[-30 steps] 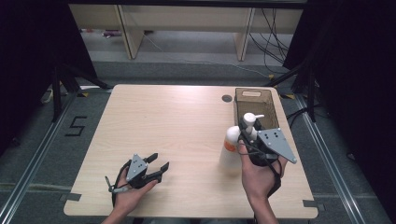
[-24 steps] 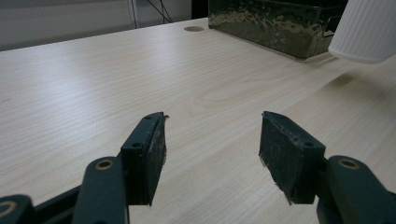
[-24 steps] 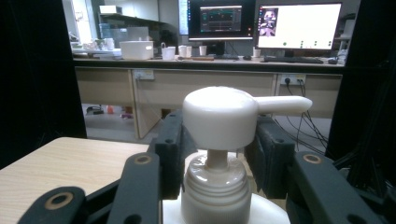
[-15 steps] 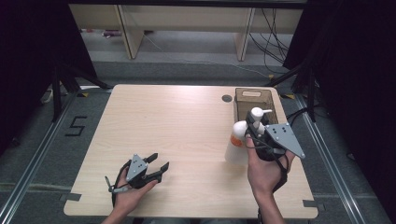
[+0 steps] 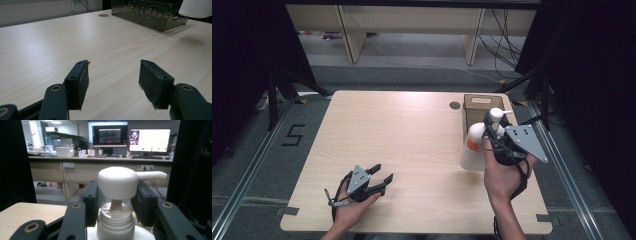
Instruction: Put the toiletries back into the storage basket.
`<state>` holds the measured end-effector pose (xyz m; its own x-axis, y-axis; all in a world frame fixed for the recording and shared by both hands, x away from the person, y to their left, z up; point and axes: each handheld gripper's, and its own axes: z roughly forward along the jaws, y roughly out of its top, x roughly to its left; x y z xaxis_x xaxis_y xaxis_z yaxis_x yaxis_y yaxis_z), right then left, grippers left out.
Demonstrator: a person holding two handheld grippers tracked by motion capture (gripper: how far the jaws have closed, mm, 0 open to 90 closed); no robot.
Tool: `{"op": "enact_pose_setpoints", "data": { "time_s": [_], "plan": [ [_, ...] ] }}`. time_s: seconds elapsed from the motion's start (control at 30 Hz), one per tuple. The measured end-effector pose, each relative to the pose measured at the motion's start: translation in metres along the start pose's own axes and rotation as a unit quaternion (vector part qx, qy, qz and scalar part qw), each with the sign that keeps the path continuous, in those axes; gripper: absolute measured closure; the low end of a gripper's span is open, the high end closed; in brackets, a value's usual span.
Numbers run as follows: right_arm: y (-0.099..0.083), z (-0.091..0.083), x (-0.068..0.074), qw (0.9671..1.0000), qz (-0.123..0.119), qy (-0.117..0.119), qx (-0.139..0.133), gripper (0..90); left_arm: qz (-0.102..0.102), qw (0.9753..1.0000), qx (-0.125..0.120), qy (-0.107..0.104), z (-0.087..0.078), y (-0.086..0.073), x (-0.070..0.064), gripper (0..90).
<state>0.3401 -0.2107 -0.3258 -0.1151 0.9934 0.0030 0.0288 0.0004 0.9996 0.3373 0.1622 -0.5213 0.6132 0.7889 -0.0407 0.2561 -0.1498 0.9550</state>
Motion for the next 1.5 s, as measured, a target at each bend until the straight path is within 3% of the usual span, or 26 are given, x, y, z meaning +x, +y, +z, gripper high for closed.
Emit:
{"op": "enact_pose_setpoints", "data": {
  "time_s": [0.5,0.53,0.77,1.17,1.2,1.23,1.27,1.5],
  "plan": [
    [0.011,0.006,-0.009,0.9998,0.004,-0.013,-0.013,60.6,0.000,1.0000,0.000,0.000,0.000,0.000,0.000,40.1],
    [0.011,0.007,-0.011,0.9997,-0.004,-0.016,-0.016,60.6,0.001,1.0000,0.000,-0.001,0.000,0.000,0.000,40.1],
    [0.013,0.009,-0.011,0.9995,0.008,-0.020,-0.021,60.6,0.001,1.0000,0.000,-0.001,0.000,0.000,0.000,40.1],
    [0.018,0.014,-0.016,0.9988,-0.001,-0.023,-0.043,60.6,0.001,1.0000,0.002,-0.001,0.000,0.000,0.000,40.1],
    [0.018,0.015,-0.015,0.9991,0.013,-0.019,-0.037,60.6,0.001,1.0000,0.001,-0.001,0.000,0.000,0.000,40.1],
    [0.018,0.016,-0.017,0.9989,0.004,-0.023,-0.040,60.6,0.001,1.0000,0.002,-0.001,0.000,0.000,0.000,40.1],
    [0.018,0.016,-0.017,0.9990,0.015,-0.020,-0.037,60.6,0.001,1.0000,0.001,-0.002,0.000,0.000,0.000,40.1],
    [0.023,0.021,-0.017,0.9986,0.004,-0.024,-0.048,60.6,0.000,1.0000,0.001,-0.001,0.000,0.000,0.000,40.1]
  ]
}}
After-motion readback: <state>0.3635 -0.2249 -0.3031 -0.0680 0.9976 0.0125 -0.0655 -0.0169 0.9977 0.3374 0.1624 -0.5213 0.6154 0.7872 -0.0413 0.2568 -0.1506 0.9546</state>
